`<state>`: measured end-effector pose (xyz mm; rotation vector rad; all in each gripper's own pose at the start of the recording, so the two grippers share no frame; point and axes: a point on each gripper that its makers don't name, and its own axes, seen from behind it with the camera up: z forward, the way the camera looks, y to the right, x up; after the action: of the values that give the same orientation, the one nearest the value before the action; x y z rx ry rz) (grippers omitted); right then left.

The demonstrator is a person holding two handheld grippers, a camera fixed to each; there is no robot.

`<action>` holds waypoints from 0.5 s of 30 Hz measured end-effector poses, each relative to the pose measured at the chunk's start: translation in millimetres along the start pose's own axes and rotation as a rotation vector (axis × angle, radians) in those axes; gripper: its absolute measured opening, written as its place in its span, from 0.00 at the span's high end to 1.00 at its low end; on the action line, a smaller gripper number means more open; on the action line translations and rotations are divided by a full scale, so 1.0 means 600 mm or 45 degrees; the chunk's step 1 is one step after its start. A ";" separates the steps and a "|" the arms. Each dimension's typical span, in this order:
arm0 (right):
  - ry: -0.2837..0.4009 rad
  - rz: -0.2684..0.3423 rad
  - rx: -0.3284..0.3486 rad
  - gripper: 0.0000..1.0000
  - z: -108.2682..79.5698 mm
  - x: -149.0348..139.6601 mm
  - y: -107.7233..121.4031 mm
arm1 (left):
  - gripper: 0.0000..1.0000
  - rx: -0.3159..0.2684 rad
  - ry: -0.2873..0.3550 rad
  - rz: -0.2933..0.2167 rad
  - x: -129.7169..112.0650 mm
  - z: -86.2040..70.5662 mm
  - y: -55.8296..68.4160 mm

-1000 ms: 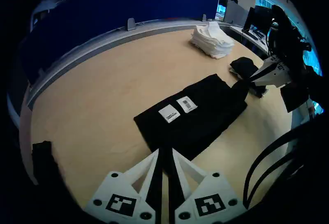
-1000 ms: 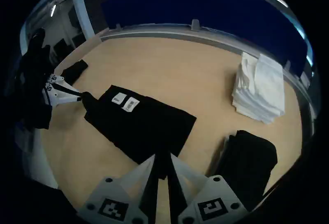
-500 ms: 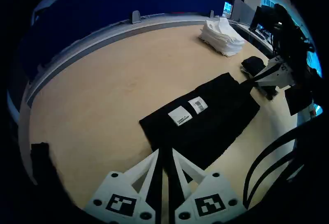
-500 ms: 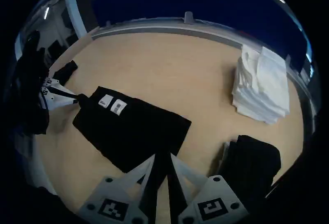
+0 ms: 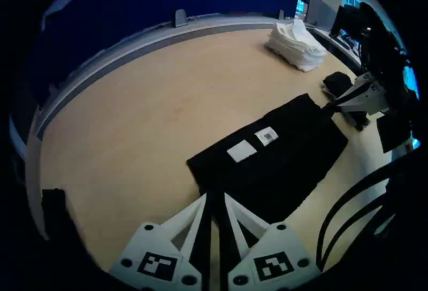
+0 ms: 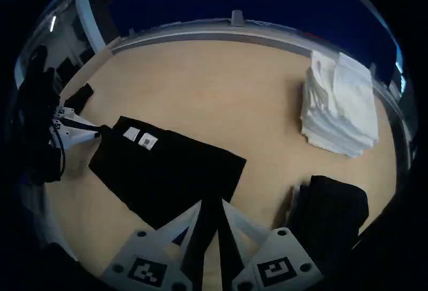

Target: Fold towel

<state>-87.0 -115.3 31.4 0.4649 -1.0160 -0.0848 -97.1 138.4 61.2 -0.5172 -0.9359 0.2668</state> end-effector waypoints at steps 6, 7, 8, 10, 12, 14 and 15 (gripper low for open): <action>0.004 0.011 -0.013 0.85 0.005 0.003 0.006 | 0.89 0.004 0.000 -0.016 0.004 0.003 -0.002; 0.004 0.008 -0.019 0.84 0.005 0.002 0.007 | 0.86 0.007 0.000 -0.013 0.004 0.004 -0.003; 0.003 0.004 -0.025 0.81 0.005 0.001 0.008 | 0.83 0.011 0.001 -0.011 0.004 0.004 -0.003; 0.004 -0.005 -0.042 0.73 0.006 0.000 0.012 | 0.72 0.022 0.003 -0.002 0.005 0.003 -0.006; 0.004 -0.016 -0.060 0.65 0.007 -0.002 0.016 | 0.57 0.034 0.006 0.006 0.006 0.003 -0.009; 0.002 -0.027 -0.073 0.58 0.008 -0.004 0.019 | 0.48 0.044 0.008 0.011 0.007 0.003 -0.013; 0.002 -0.031 -0.077 0.55 0.008 -0.004 0.020 | 0.43 0.048 0.010 0.012 0.007 0.002 -0.014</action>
<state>-94.0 -105.4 36.7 0.4220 -1.0037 -0.1367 -95.7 133.5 69.4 -0.4880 -0.9193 0.2901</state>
